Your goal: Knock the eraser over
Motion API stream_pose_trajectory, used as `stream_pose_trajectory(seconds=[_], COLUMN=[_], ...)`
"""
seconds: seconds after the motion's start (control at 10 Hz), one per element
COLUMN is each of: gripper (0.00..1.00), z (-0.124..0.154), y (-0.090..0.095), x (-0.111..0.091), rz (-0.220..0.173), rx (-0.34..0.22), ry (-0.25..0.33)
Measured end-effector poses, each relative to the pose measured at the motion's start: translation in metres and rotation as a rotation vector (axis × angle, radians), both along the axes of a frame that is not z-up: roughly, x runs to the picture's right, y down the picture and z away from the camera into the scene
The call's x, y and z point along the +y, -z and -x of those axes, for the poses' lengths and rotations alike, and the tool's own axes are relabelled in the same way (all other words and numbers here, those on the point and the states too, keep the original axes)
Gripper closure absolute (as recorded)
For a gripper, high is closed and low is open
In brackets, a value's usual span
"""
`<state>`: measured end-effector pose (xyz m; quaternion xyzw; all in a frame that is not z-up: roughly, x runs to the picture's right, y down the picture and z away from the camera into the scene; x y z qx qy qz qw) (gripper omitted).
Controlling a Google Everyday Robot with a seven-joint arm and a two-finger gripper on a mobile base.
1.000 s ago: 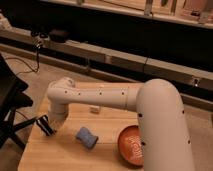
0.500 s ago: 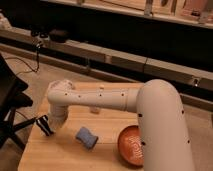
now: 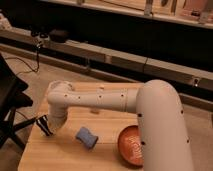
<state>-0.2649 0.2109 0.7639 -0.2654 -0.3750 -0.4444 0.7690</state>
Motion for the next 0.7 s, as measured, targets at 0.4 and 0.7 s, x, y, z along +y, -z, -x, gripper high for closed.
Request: stream_pose_trajectory(seconds=[0.4,0.7], gripper=[1.00,1.00], z=[0.039,0.042], y=[-0.010,-0.007], x=[-0.015,-0.009], rz=[-0.040,-0.030], rx=[-0.092,-0.076], ry=[0.084,0.062])
